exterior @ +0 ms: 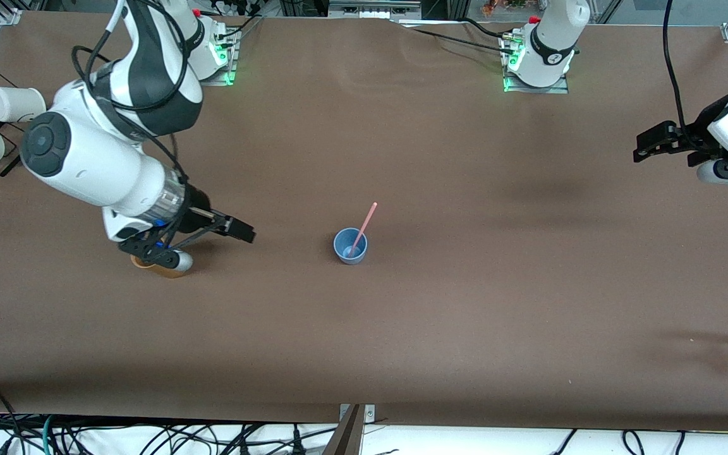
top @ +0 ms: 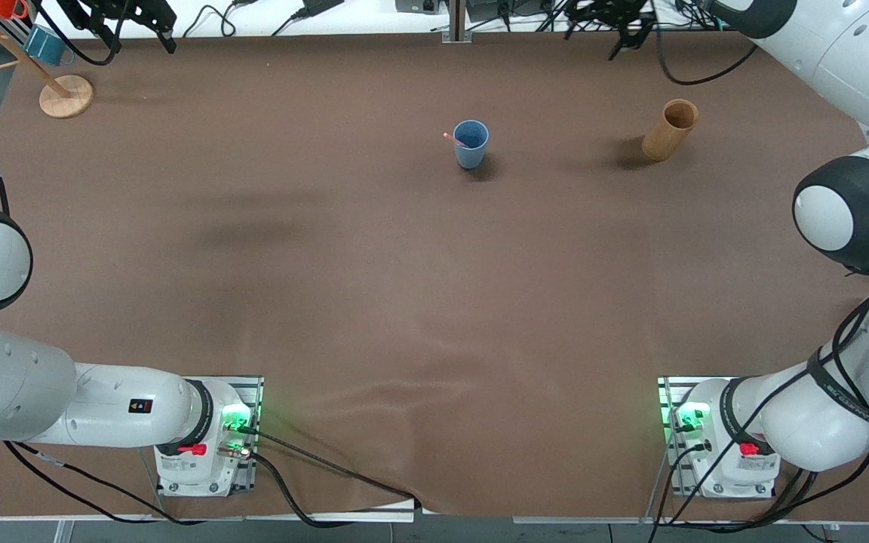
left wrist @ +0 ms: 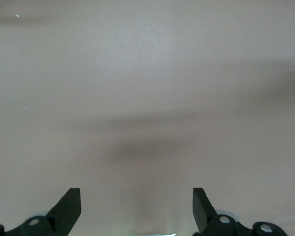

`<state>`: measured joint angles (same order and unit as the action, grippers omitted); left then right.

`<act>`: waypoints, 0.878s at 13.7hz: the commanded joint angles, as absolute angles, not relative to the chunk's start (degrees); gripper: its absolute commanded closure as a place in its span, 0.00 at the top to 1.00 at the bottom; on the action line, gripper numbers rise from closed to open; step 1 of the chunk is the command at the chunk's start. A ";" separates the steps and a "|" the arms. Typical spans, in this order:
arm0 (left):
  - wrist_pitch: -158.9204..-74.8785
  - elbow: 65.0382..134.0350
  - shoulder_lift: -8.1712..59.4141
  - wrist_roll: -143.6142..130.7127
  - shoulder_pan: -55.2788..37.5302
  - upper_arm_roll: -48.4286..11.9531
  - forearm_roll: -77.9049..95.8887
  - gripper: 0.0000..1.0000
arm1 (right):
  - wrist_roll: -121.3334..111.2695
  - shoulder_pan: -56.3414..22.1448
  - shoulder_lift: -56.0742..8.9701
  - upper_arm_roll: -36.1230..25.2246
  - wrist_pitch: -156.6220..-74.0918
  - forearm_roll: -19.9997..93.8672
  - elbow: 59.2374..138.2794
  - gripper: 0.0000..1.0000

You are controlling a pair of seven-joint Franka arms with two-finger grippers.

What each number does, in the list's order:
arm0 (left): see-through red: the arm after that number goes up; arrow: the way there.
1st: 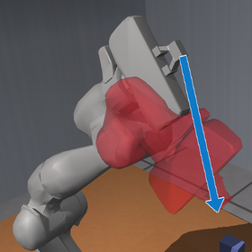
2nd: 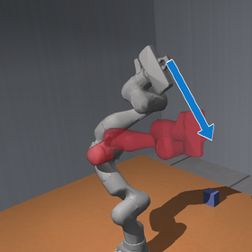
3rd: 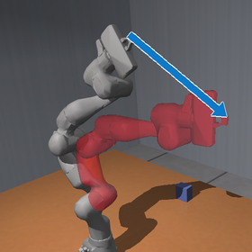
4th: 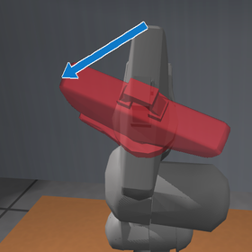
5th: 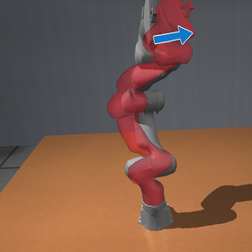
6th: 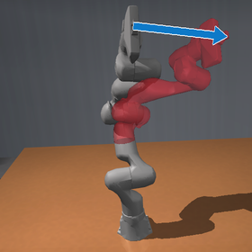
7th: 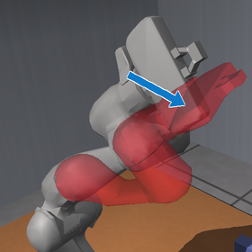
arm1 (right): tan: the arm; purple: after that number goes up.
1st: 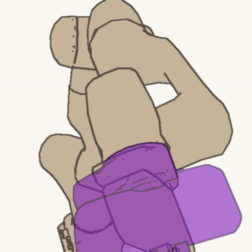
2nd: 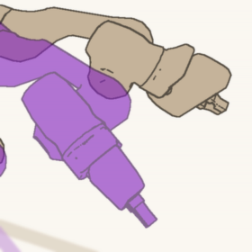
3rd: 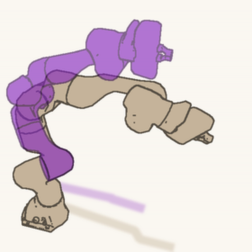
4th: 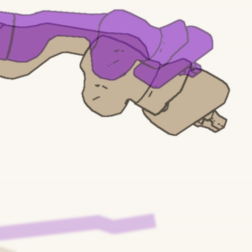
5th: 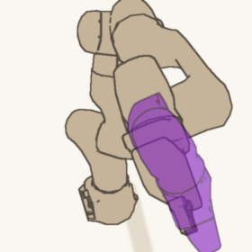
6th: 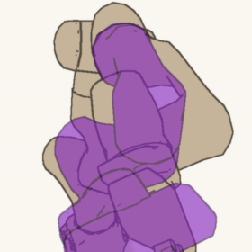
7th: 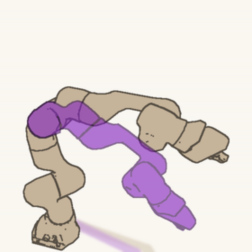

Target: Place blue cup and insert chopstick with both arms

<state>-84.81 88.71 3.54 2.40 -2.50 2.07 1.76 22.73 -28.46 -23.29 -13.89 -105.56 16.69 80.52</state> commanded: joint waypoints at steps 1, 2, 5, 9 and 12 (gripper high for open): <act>-84.73 87.45 4.57 3.16 -2.55 2.20 2.64 1.00 | 10.23 -27.96 -18.91 -14.68 -101.70 9.34 81.99 1.00; -84.73 87.45 4.57 3.16 -2.55 2.20 2.64 1.00 | 8.37 -25.16 -17.50 -14.16 -99.17 8.27 82.70 1.00; -84.73 87.45 4.57 3.16 -2.81 2.20 2.64 1.00 | 6.68 -12.52 -12.41 -4.07 -95.89 5.82 84.80 1.00; -84.64 87.45 4.57 3.16 -2.99 2.20 2.64 1.00 | 2.99 -2.65 -1.17 1.49 -100.09 -0.52 98.40 1.00; -84.73 87.45 4.57 3.16 -2.99 2.20 2.64 1.00 | 2.63 0.09 2.02 2.99 -100.21 0.08 102.31 1.00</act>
